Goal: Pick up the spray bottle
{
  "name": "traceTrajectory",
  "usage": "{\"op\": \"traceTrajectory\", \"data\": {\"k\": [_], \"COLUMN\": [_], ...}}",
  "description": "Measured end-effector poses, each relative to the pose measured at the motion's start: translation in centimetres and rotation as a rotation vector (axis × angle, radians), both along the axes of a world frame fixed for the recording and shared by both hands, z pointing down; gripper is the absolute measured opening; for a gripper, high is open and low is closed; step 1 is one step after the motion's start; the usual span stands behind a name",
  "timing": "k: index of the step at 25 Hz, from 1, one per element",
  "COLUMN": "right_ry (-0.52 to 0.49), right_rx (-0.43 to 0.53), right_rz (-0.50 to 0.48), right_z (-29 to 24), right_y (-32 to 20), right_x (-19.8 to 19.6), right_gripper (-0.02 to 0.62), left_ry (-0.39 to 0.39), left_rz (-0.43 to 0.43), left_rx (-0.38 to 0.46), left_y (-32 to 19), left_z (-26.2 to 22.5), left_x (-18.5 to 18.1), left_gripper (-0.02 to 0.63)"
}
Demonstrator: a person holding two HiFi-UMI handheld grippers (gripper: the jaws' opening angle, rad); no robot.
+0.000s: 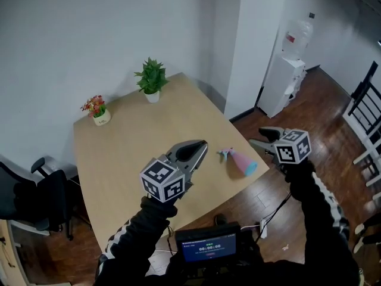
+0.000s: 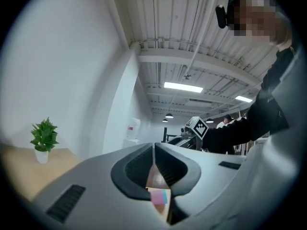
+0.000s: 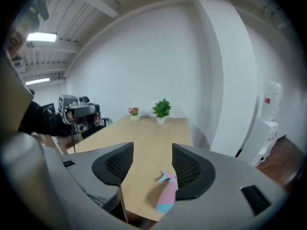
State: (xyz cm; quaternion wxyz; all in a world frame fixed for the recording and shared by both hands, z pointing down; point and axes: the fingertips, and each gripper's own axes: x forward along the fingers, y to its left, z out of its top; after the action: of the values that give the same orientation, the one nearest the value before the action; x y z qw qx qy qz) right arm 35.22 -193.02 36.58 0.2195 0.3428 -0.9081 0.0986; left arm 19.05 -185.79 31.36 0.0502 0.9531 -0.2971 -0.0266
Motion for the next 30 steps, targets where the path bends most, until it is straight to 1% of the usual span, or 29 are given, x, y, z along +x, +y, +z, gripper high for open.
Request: {"op": "traceTrajectory", "data": {"k": [2,3,4,7,9,11,13,14,15,17,18,19,20,22,27,30], "right_ry": [0.081,0.106,0.129,0.238,0.277,0.343,0.425,0.435,0.425,0.379,0.365,0.367,0.384,0.436,0.533,0.552], "right_rx": [-0.038,-0.091,-0.159,-0.339,-0.435,-0.499,-0.538,-0.567,-0.604,-0.695,-0.740,-0.773,-0.785,-0.778,-0.808,-0.836], "right_rz": [-0.025,-0.043,-0.065,-0.120,-0.122,-0.136,-0.176,-0.187,-0.186,-0.164,-0.159,-0.160,-0.160,-0.138,-0.067,-0.052], "right_z": [2.8,4.5,6.5,12.3,16.0,20.0,23.5,24.9,26.2,28.4,29.4,30.3,31.1,32.4,34.8,36.1], "right_y": [-2.5,-3.7,-4.8,-8.5,-11.1,-13.9,-16.6,-17.8,-18.9,-20.0,-20.1,-20.1,-20.4,-21.0,-21.4,-21.9], "right_x": [2.0,2.9,3.8,7.5,10.2,12.2,13.5,13.9,14.0,13.7,13.4,13.1,13.1,13.4,12.3,11.0], "right_gripper": [0.248,0.315,0.357,0.357,0.357,0.357,0.353,0.353,0.353,0.353,0.361,0.436,0.442,0.442,0.442,0.442], "left_ry": [-0.026,-0.036,-0.047,-0.060,-0.061,-0.077,-0.087,-0.085,-0.080,-0.084,-0.100,-0.120,-0.137,-0.143,-0.110,-0.095], "left_rz": [-0.022,-0.038,-0.055,-0.076,-0.077,-0.085,-0.098,-0.106,-0.118,-0.142,-0.151,-0.156,-0.158,-0.154,-0.118,-0.108], "left_rx": [-0.014,-0.030,-0.050,-0.127,-0.178,-0.213,-0.235,-0.249,-0.266,-0.305,-0.318,-0.324,-0.325,-0.330,-0.349,-0.357], "left_y": [-2.4,-3.9,-5.6,-10.6,-13.8,-17.2,-20.6,-22.1,-23.4,-25.0,-25.6,-26.1,-26.5,-27.1,-27.9,-28.9], "left_z": [1.0,1.7,2.5,5.0,7.1,9.4,11.2,12.0,12.8,14.5,15.3,16.0,16.7,17.9,18.8,19.2], "left_x": [2.0,2.9,3.8,8.0,11.3,14.0,15.9,16.7,17.2,17.3,17.2,17.0,16.8,16.3,13.9,12.2], "left_gripper": [0.026,0.026,0.026,0.040,0.041,0.041,0.044,0.044,0.044,0.044,0.044,0.044,0.044,0.044,0.044,0.043]}}
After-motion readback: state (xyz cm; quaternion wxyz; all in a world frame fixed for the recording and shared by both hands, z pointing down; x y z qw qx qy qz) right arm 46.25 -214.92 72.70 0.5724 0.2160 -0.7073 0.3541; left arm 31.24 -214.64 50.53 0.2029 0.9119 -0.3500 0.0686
